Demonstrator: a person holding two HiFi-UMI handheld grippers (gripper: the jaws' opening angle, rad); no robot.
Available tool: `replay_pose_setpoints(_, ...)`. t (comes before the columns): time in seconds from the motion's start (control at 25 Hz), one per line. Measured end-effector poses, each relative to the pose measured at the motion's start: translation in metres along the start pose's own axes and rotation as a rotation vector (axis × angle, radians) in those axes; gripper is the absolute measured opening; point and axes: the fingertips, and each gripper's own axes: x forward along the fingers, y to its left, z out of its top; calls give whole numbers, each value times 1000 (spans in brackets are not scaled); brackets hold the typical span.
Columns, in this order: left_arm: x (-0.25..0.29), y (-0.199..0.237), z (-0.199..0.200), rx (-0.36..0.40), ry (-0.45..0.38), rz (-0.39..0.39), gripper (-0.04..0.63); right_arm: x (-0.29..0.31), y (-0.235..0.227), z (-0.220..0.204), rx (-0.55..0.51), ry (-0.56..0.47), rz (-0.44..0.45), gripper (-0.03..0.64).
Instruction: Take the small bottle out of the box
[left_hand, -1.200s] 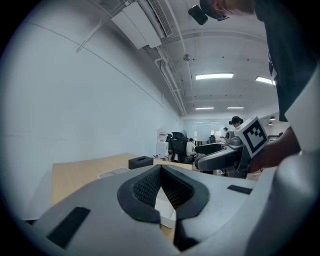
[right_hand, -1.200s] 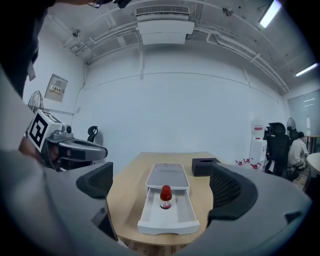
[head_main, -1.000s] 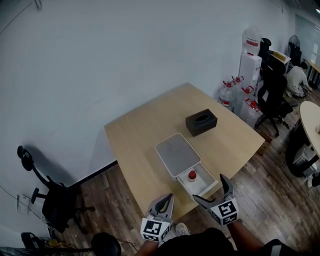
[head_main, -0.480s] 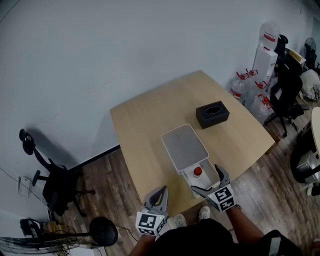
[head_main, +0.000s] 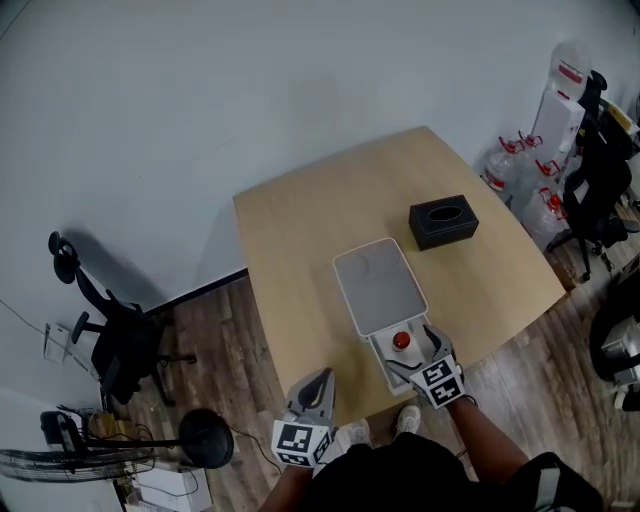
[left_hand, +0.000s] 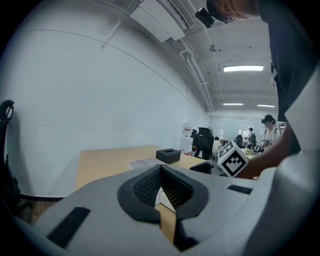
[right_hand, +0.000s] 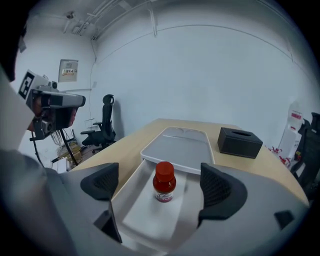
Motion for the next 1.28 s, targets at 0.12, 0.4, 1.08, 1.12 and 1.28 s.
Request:
replay_pose_setpoints(0.12,0,3,-4,-13,11,24,12,10,-6,-8,22,46,11,444)
replay_pose_setpoints(0.4,-2,13,-6,-34,17,78,12,33,-7,-29,-17,181,37,317)
replay_pose_setpoints(1.08,2,26,-11,-57,15,115,12,55,-11,-44,-54,298,42,224)
replay_pose_setpoints(1.12,3,26,-11,-58,15,113,12,55,-11,-45,-56,297,40,224)
replay_pose_setpoints(1.28,3,25,-9,-54,14,106,12,51,-11,-41,-56,273,29,222)
